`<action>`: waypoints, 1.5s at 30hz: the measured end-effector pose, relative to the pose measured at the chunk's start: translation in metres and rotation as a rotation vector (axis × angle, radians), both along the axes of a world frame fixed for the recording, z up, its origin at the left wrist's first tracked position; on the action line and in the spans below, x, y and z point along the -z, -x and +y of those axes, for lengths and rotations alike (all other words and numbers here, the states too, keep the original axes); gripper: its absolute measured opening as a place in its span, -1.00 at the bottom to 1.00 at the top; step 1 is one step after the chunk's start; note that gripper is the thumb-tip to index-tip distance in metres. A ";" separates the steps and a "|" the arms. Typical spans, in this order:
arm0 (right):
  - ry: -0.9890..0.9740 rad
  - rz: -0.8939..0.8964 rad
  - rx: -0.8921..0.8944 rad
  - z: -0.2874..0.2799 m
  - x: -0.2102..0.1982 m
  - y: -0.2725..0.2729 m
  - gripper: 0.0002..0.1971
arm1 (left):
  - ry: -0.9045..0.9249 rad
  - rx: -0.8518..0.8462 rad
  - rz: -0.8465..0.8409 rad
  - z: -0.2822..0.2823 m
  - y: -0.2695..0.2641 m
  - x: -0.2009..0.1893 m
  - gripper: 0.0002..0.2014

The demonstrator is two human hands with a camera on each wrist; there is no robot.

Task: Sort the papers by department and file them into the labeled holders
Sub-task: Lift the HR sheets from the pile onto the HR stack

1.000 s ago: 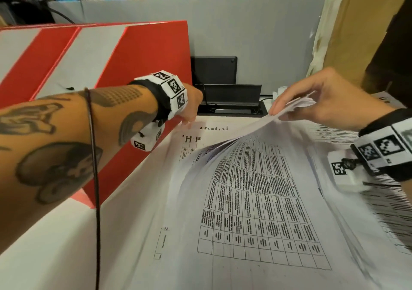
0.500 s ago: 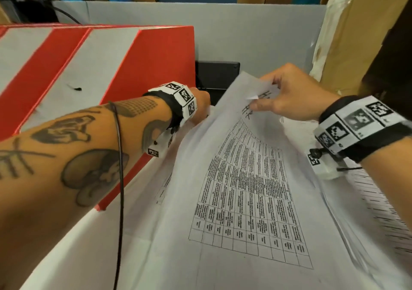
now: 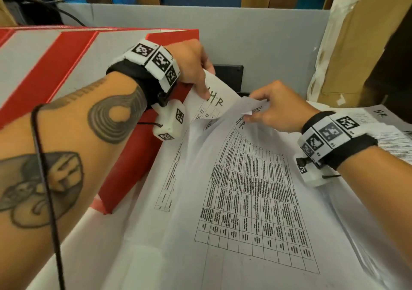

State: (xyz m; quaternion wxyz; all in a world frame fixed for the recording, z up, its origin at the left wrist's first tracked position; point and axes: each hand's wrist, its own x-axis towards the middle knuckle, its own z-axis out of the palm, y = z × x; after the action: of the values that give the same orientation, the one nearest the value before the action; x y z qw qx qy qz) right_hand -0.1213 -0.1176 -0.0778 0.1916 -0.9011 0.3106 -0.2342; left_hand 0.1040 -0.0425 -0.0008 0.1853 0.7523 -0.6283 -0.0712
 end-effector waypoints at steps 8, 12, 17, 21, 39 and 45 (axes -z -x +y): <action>-0.019 -0.119 -0.020 0.004 0.009 0.009 -0.70 | 0.179 -0.075 0.132 0.005 0.013 0.020 -0.64; 0.090 -0.151 0.032 0.003 0.013 0.009 -0.64 | 0.216 -0.041 0.313 0.011 0.015 0.031 -0.69; 0.126 -0.188 0.025 0.006 0.013 0.005 -0.69 | 0.329 -0.005 0.514 0.016 0.020 0.048 -0.51; 0.088 -0.163 0.031 0.006 0.011 0.006 -0.74 | 0.414 0.024 0.628 0.013 0.017 0.059 -0.42; 0.002 -0.147 -0.092 -0.001 0.013 0.025 -0.79 | 0.465 0.021 0.625 -0.006 0.009 0.059 -0.41; -0.031 -0.164 -0.099 -0.001 0.013 0.021 -0.82 | 0.509 0.032 0.633 -0.013 -0.001 0.063 -0.68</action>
State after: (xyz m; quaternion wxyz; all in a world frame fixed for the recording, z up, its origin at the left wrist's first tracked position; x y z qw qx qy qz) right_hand -0.1421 -0.1181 -0.0911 0.2416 -0.8902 0.2523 -0.2925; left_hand 0.1053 -0.0555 -0.0643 0.5486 0.6136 -0.5492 -0.1443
